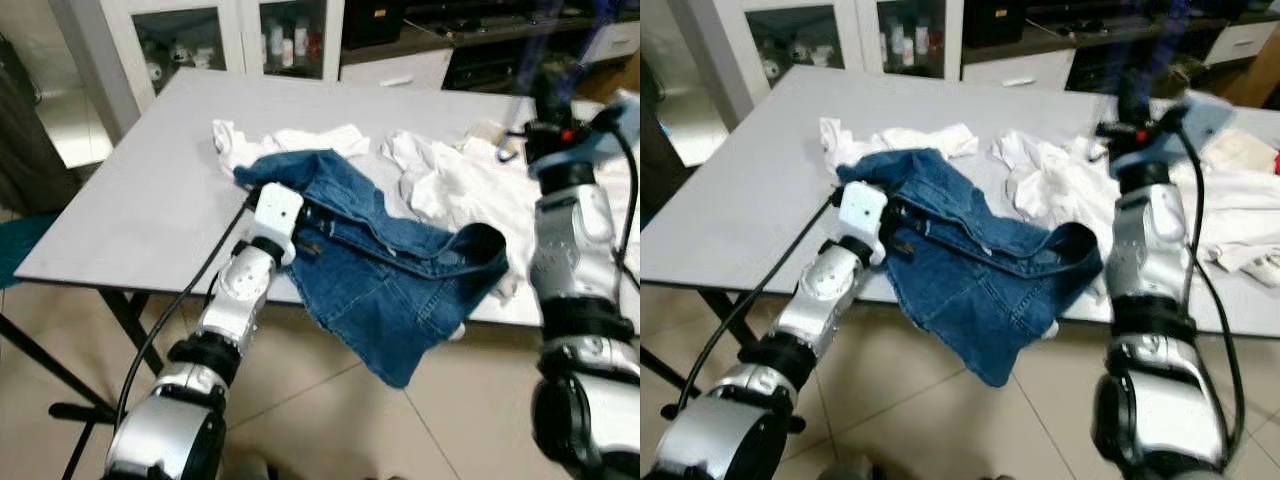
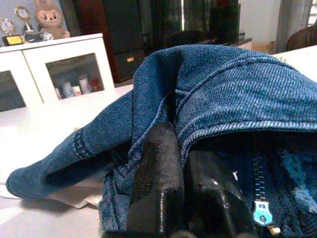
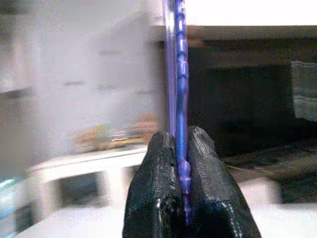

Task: Hang hanger

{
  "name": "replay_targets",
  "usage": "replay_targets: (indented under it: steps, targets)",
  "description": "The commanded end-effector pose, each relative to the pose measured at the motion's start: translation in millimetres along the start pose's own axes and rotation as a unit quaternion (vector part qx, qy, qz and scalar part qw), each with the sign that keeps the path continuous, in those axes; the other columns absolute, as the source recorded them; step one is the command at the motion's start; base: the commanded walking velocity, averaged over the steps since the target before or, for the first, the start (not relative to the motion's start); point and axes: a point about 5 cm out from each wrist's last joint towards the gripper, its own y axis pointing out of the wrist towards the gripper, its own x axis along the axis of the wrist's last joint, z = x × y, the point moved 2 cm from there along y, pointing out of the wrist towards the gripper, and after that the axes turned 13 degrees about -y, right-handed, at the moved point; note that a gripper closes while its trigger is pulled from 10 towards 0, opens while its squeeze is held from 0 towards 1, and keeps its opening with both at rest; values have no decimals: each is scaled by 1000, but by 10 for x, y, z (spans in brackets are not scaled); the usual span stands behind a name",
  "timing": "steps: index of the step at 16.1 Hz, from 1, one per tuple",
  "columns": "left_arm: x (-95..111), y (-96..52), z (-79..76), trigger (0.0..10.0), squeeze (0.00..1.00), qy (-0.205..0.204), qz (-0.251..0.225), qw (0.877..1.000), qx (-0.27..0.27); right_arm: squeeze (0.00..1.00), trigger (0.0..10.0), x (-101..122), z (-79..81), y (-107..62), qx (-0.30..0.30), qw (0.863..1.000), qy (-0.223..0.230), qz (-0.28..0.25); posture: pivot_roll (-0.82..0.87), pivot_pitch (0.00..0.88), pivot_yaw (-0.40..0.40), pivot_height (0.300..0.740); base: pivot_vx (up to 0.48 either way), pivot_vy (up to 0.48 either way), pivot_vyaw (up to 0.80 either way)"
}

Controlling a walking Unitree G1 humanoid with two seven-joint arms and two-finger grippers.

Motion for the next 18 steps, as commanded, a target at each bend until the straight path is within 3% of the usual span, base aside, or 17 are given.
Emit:
replay_targets:
  steps: [1, 3, 7, 10, 11, 13, 15, 16, 18]
  targets:
    - [23, 11, 12, 10000, 0, 0, -1, 1000, 4, 0, 10000, 217, 89, 5, 86, 996, 9, -23, 107, 0, -37, 740, 0, 0, 0]
    - [30, 22, 7, 10000, 0, 0, -1, 1000, 2, 0, 10000, 316, 119, -124, 148, 989, 10, -14, 92, 0, -30, 740, 0, 0, 0]
    - [43, 50, -43, 10000, 0, 2, 1, 1000, -11, 0, 10000, 302, 134, -378, 194, 979, 46, 47, 71, 0, -12, 740, 0, 0, 0]
    - [68, 75, -50, 10000, 0, 5, 1, 1000, -17, 0, 10000, 185, 371, -618, 259, 953, 102, 117, 66, 0, -2, 740, 0, 0, 0]
    - [75, 78, -51, 10000, 0, 6, 0, 1000, -18, 0, 10000, 76, 456, -721, 279, 941, 116, 153, 66, 0, -2, 740, 0, 0, 0]
    - [81, 79, -47, 10000, 0, 8, -1, 1000, -19, 0, 10000, -54, 528, -796, 287, 933, 116, 186, 71, 0, -1, 740, 0, 0, 0]
    - [98, 68, -17, 10000, 0, 10, -5, 1000, -16, 0, 10000, -392, 644, -944, 289, 915, 96, 265, 86, 0, -6, 740, 0, 0, 0]
    - [98, 67, -14, 10000, 0, 11, -5, 1000, -15, 0, 10000, -409, 650, -956, 290, 914, 94, 270, 86, 0, -6, 740, 0, 0, 0]
    - [97, 44, 20, 10000, 0, 12, -7, 1000, -10, 0, 10000, -533, 708, -1054, 307, 897, 80, 308, 96, 0, -8, 740, 0, 0, 0]
